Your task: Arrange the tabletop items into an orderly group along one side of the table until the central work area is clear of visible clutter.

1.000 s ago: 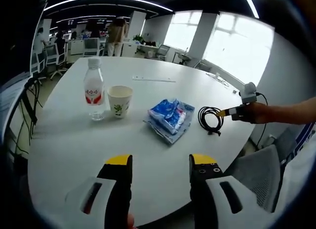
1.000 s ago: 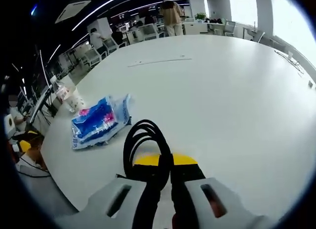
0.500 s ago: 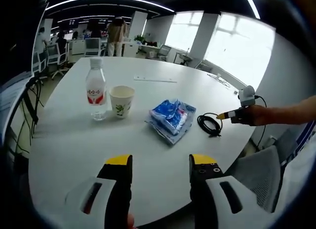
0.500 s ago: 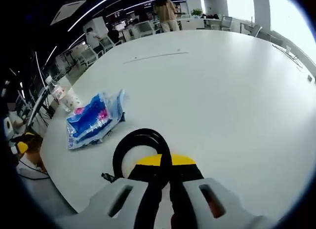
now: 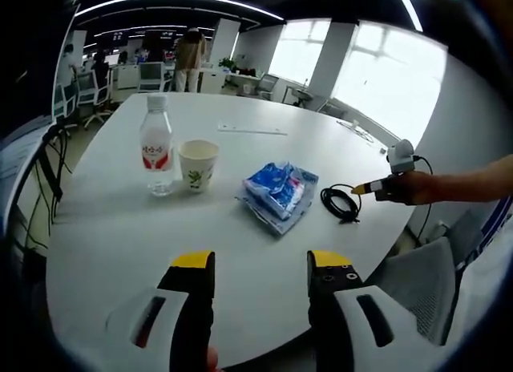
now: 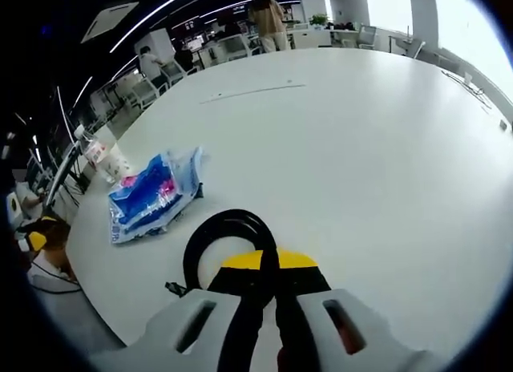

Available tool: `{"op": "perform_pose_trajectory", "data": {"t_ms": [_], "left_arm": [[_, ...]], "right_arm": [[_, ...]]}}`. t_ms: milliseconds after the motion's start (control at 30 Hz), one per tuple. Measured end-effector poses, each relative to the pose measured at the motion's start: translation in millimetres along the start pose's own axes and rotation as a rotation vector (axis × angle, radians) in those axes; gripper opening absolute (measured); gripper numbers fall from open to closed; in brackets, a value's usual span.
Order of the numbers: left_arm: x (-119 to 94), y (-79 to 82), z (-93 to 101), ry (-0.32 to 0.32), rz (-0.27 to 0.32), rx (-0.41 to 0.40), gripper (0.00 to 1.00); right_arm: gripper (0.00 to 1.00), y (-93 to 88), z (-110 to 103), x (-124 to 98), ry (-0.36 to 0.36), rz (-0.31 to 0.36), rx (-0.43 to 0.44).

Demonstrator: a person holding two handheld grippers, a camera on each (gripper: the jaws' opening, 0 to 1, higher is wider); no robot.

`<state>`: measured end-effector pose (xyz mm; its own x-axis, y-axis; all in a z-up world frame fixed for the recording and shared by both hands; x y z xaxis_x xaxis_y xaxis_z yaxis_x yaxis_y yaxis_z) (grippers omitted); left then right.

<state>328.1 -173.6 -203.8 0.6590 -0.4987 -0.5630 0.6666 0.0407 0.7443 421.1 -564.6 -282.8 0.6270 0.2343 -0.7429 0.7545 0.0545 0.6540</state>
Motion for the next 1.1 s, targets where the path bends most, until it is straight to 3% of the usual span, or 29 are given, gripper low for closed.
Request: {"op": "perform_pose_trajectory", "data": {"t_ms": [367, 1100], "left_arm": [[-1.1, -0.5, 1.1, -0.006, 0.003, 0.002, 0.45], [-5.1, -3.5, 4.7, -0.011, 0.003, 0.009, 0.46]], "right_arm": [[0.06, 6.8, -0.4, -6.7, -0.006, 0.011, -0.006], [0.22, 22.9, -33.5, -9.2, 0.105, 0.030, -0.086]]}}
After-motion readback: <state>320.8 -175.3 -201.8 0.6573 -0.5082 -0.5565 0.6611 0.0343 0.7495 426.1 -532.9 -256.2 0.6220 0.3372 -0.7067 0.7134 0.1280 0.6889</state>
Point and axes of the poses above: the point that each gripper's makers call its tool centre point, and the gripper's own axes: x roughly forward along the fingers, z roughly to its right, y roughly out of its top, the point moved 4 cm from there along -x, roughly backward along the fingers, and after that the axes turned 6 degrees about -x, right-handed, at the moved point
